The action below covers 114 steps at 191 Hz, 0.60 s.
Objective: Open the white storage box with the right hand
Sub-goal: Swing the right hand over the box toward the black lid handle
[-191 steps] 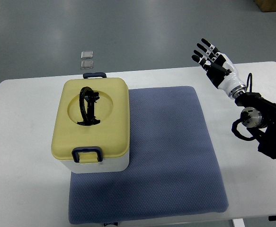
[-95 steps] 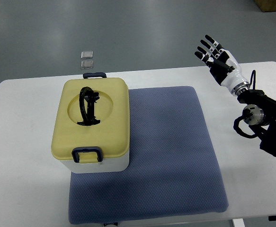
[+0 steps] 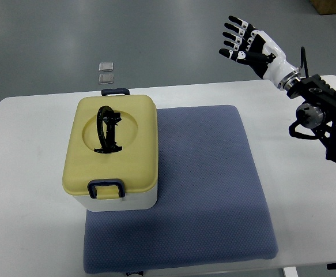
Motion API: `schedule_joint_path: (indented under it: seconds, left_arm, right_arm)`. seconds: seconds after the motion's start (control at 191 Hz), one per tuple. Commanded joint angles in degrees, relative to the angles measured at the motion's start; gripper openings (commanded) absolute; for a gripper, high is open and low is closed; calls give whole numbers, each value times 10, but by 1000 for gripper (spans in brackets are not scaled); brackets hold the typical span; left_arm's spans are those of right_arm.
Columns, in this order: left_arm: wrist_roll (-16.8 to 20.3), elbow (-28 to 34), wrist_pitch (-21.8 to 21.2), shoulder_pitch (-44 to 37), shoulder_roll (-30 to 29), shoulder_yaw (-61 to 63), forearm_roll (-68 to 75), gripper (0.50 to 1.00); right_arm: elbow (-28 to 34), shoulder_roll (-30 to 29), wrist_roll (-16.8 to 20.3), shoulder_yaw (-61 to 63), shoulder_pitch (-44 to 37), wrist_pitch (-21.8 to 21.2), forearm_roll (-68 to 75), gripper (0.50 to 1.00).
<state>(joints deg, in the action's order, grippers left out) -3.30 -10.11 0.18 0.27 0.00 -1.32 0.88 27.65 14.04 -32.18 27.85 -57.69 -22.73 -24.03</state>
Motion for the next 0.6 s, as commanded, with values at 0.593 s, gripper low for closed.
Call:
schedule_joint_path:
  seconds: [0.593]
  left_arm:
    - [0, 0, 0, 0, 0, 0, 0, 1000]
  right_arm:
    - [214, -23, -10, -86, -194, -13, -491, 919]
